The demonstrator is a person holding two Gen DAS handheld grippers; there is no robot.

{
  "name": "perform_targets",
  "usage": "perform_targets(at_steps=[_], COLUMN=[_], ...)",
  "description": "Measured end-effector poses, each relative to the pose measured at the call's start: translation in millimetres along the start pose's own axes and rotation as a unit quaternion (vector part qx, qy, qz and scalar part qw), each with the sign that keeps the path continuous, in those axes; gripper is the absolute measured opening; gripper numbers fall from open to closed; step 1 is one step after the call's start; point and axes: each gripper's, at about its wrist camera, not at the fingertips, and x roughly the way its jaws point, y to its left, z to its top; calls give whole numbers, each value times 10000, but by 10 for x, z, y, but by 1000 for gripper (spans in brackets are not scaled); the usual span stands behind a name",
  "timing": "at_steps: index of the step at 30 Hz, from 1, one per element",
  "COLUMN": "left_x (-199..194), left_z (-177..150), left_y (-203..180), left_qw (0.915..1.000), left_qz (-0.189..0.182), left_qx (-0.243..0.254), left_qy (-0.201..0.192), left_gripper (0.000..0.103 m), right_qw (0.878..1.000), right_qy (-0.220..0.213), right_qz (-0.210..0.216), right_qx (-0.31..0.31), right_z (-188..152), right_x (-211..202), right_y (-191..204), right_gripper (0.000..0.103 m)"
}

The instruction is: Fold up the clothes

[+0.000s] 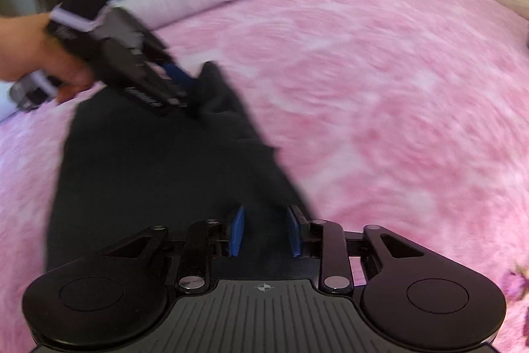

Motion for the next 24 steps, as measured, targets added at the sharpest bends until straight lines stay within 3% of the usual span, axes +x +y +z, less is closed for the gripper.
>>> perform_targets(at_steps=[3, 6, 9, 12, 15, 17, 18, 20, 24], left_x=[-112, -339, -558, -467, -226, -96, -85, -96, -299], left_z=[-14, -82, -155, -145, -66, -15, -5, 8, -15], left_y=[15, 5, -70, -284, -428, -410, -394, -370, -280], left_qw=[9999, 9996, 9971, 9940, 9951, 9961, 9962, 9964, 9977], left_qz=[35, 75, -601, -934, -779, -708, -706, -684, -440], left_qx=[155, 232, 138, 465, 570, 491, 462, 438, 368], left_qy=[8, -108, -456, -337, -224, -206, -220, -239, -357], left_gripper=[41, 32, 32, 32, 35, 43, 43, 43, 37], right_qw=[9999, 9997, 9993, 9987, 9989, 9994, 9996, 9999, 9998], right_qy=[-47, -117, -173, -124, -14, 93, 105, 130, 186], right_qz=[-31, 43, 145, 425, 463, 337, 261, 62, 73], right_qx=[121, 215, 294, 250, 33, 32, 18, -59, 71], right_z=[-7, -14, -26, -64, -110, -146, -158, -163, -124], right_x=[-148, -342, -500, -416, -217, -92, -81, -101, -257], right_y=[-29, -1, 45, 196, 243, 154, 95, 6, -42], right_gripper=[29, 29, 29, 29, 29, 25, 15, 9, 7])
